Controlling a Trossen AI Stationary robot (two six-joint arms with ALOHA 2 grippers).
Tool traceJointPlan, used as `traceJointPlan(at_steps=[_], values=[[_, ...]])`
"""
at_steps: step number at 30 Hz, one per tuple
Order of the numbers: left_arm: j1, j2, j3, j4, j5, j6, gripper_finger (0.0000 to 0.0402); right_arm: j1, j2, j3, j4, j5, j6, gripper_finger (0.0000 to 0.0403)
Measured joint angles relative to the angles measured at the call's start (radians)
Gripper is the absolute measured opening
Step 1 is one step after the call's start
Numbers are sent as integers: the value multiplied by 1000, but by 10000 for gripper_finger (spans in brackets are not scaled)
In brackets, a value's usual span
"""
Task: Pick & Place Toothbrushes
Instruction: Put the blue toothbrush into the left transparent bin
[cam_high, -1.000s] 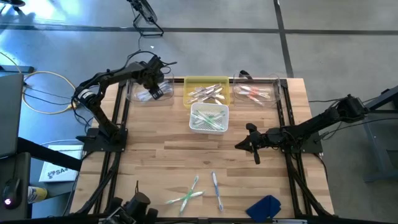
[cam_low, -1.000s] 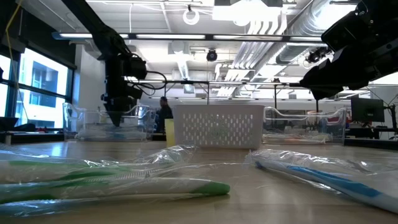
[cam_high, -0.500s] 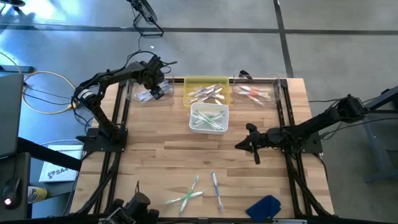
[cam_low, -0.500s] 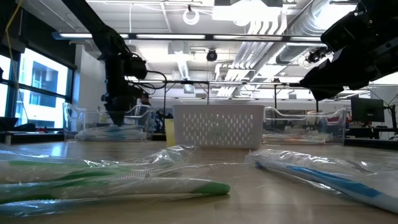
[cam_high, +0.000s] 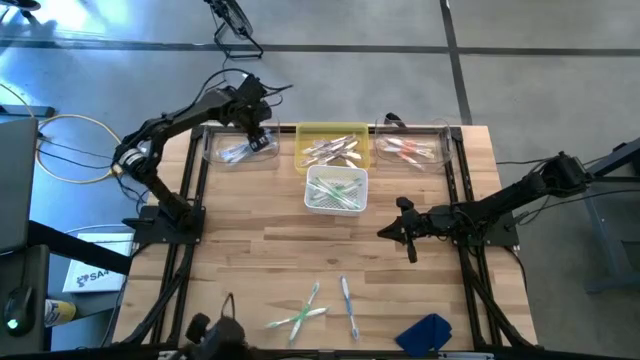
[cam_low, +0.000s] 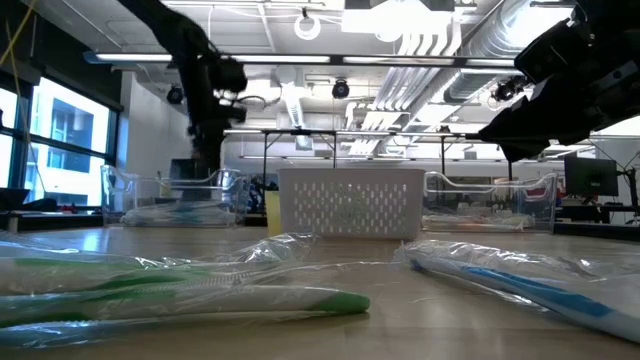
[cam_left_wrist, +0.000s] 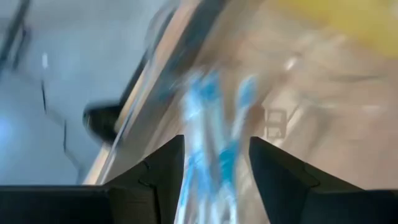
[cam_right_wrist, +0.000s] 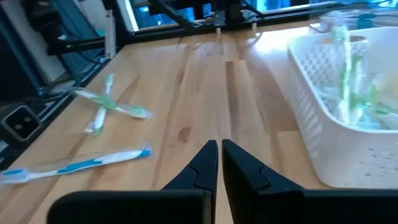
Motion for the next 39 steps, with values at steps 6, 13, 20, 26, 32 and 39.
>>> traceJointPlan(at_steps=[6, 13, 20, 26, 32, 39], values=[[-148, -123, 0, 38, -31, 89, 175, 0, 0, 0, 0, 4, 0, 15], [-358, -288, 0, 50, -73, 94, 175, 0, 0, 0, 0, 3, 0, 15], [-609, -403, 0, 63, -76, 71, 175, 0, 0, 0, 0, -5, 0, 15], [-821, -425, -1, 123, -113, 80, 175, 0, 0, 0, 0, -5, 0, 15], [-1018, -425, -64, 294, -273, 164, 175, 0, 0, 0, 0, -5, -11, 15], [-1108, -424, -250, 603, -380, 246, 175, 0, 0, 0, 0, -2, -55, 15]])
